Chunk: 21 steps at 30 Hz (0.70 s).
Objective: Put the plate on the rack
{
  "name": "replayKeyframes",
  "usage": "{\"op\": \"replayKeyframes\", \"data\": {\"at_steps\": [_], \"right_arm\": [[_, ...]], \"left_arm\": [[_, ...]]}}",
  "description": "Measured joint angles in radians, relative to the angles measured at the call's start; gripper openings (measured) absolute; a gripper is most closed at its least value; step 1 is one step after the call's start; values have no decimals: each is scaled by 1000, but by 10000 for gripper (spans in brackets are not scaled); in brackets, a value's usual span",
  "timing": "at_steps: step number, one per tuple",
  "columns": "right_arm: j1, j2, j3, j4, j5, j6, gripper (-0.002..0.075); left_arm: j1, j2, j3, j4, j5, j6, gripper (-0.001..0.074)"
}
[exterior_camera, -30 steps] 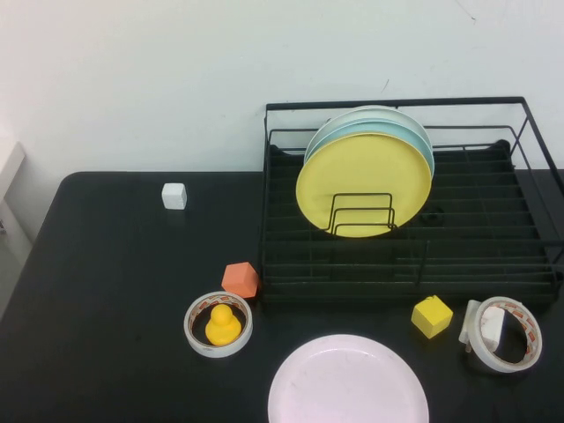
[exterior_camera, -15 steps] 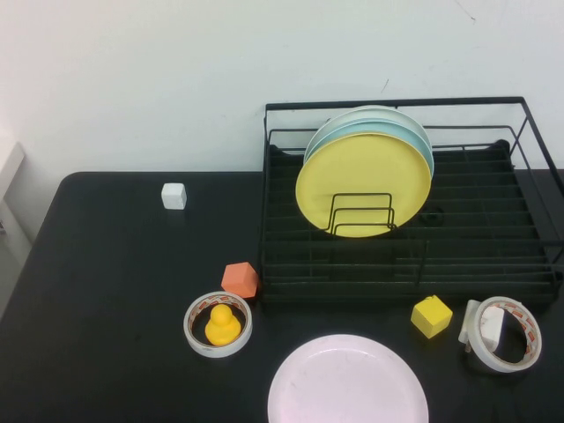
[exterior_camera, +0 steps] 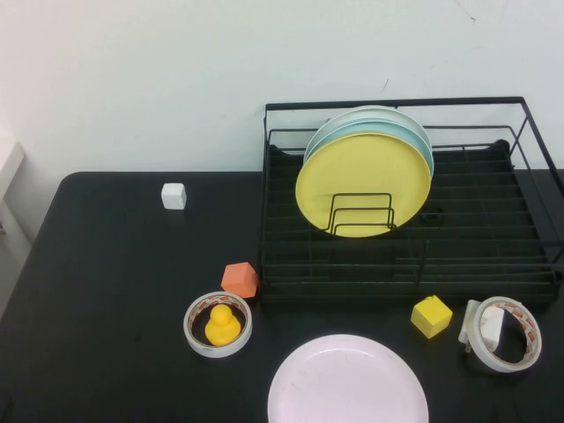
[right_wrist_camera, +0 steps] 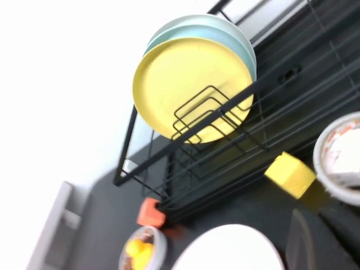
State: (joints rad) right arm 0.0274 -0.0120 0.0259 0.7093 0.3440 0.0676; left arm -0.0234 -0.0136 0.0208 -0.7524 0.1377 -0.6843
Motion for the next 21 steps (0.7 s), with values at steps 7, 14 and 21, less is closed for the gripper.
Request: {"op": "replayKeyframes", "data": {"at_steps": [7,14,21], "right_arm": [[0,0,0,4,0,-142,-2],[0,0,0,22,8,-281,-2],[0,77,0,38,6,-337,-2]], "left_arm": [[0,0,0,0,-61,11,-3],[0,39,-231,198,319,387,-2],[0,458,-493,417,620,566,-2]]}}
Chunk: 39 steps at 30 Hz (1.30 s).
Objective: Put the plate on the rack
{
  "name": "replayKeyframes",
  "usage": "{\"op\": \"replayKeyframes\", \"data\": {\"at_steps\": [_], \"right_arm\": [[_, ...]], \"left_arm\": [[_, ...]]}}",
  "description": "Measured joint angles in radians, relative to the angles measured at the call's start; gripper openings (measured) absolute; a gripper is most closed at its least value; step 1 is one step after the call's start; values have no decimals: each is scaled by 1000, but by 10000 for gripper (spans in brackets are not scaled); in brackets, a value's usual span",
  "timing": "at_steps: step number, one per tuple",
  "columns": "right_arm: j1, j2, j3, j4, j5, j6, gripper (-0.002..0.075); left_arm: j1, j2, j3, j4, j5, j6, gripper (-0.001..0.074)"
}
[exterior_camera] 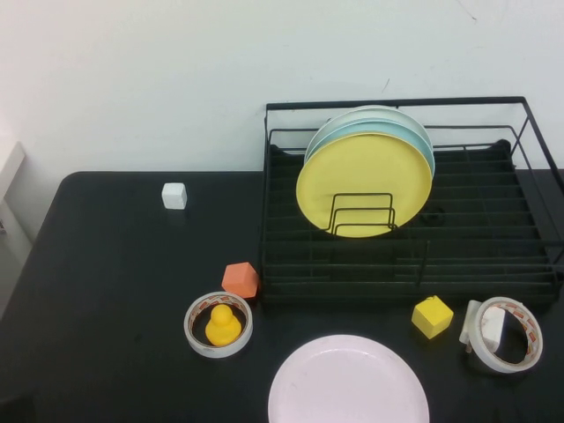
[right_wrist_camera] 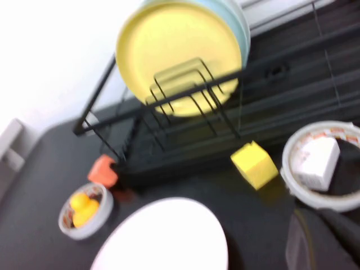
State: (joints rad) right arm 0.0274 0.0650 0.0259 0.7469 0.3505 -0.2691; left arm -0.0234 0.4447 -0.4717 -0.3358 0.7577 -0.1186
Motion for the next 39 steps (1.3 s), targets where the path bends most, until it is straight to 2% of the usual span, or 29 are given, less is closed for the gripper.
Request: {"op": "replayKeyframes", "data": {"at_steps": [3,8,11,16,19,25,27,33,39], "right_arm": [[0,50,0,45,-2,-67,-2],[0,111,0,151,1,-216,-2],[0,127,1,232,5,-332,-2],[0,131,1,338,5,-480,-2],[0,131,1,366,5,-527,-2],[0,131,1,385,6,-547,-2],[0,131,1,389,10,-552,-2],[0,131,1,402,25,-559,-2],[0,131,1,404,39,-563,-2]], "left_arm": [[0,147,-86,-36,48,175,-2],[-15,362,-213,-83,52,280,-2],[-78,472,-259,-79,38,303,-2],[-262,658,-309,26,15,262,6],[-378,774,-332,83,-13,209,82],[-575,1006,-389,114,-140,91,385],[-603,1085,-402,127,-208,40,433],[-608,1275,-417,178,-391,-175,471],[-608,1406,-417,143,-522,-247,472]]}}
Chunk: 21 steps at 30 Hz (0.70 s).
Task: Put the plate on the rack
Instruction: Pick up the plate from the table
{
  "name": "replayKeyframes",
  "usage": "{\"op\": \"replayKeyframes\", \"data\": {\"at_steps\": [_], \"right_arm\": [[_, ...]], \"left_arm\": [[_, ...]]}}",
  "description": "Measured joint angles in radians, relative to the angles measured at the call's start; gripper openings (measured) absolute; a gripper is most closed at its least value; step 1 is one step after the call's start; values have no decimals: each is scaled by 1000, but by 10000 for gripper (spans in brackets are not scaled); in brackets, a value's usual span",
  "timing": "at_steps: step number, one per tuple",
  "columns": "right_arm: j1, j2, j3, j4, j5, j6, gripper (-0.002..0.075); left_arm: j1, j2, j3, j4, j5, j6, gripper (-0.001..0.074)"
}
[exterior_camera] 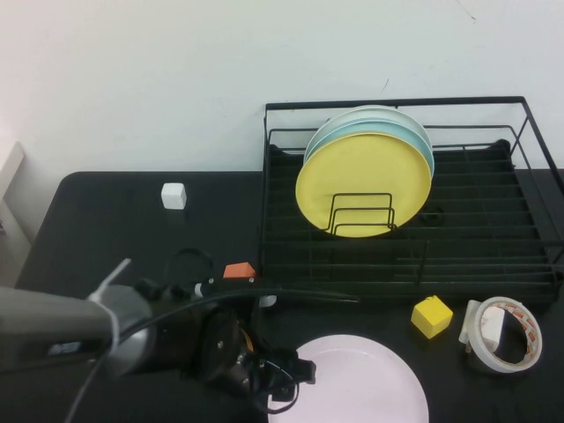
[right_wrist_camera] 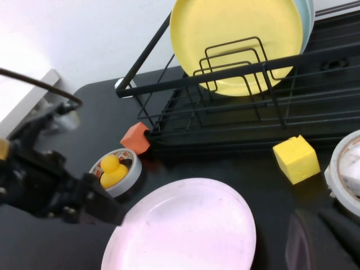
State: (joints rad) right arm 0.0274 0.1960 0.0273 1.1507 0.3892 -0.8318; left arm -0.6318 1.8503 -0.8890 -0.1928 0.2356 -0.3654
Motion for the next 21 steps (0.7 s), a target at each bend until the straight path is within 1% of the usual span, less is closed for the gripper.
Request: {"op": "replayKeyframes", "data": {"at_steps": [4,8,10,12,14,18,19,21], "right_arm": [[0,0,0,0,0,0,-2],[0,0,0,0,0,0,-2],[0,0,0,0,0,0,-2],[0,0,0,0,0,0,-2],[0,0,0,0,0,0,-2],[0,0,0,0,0,-2,-2],[0,0,0,0,0,-2,-2],[0,0,0,0,0,-2,-2]], "left_arm": [[0,63,-4,-63,-57,-8,472],[0,108,-9,-73,-93,-8,470],[0,119,-10,-74,-114,-8,450],[0,126,-9,-78,-123,-8,398],[0,127,-11,-79,-131,-8,321],[0,135,-11,-82,-135,-8,99],[0,136,-11,-82,-136,-8,64],[0,136,-11,-82,-136,-8,29]]}}
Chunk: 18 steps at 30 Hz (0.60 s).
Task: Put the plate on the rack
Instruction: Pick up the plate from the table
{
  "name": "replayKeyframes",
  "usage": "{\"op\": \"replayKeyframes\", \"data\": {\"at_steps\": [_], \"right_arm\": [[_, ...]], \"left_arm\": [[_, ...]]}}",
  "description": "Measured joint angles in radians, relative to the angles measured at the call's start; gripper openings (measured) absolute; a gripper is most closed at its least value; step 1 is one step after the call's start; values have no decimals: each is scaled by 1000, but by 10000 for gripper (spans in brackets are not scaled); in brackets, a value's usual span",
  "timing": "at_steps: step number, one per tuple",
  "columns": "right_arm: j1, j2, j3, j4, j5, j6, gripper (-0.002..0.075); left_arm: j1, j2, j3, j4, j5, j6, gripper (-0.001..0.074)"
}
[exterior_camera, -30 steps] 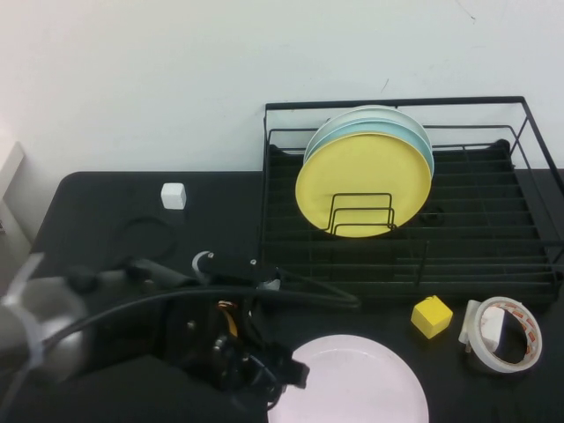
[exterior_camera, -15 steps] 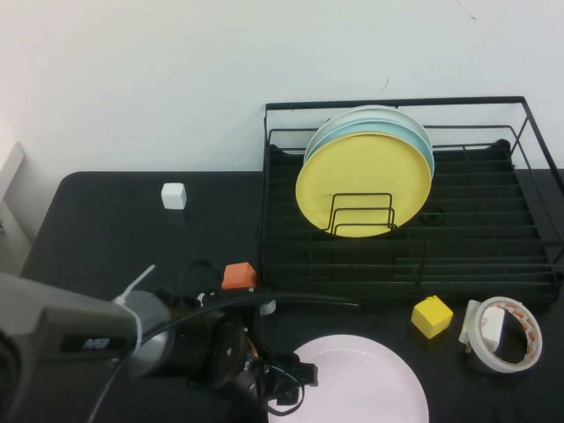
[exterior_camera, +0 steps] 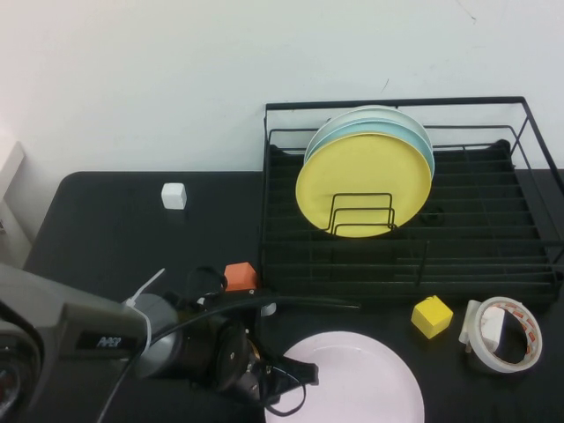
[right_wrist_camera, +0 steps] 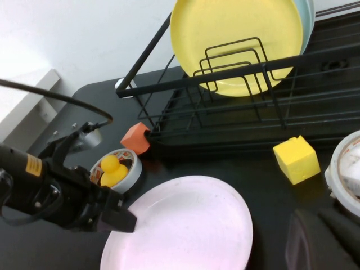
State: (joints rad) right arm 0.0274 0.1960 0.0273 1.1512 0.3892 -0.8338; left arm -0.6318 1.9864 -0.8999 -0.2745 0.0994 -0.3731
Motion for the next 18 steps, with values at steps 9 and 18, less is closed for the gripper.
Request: {"op": "replayKeyframes", "data": {"at_steps": [9,18], "right_arm": [[0,0,0,107,-22,4,-2],[0,0,0,231,-74,27,-2]], "left_arm": [[0,-118,2,0,98,66,2],[0,-249,4,0,104,120,1]]}}
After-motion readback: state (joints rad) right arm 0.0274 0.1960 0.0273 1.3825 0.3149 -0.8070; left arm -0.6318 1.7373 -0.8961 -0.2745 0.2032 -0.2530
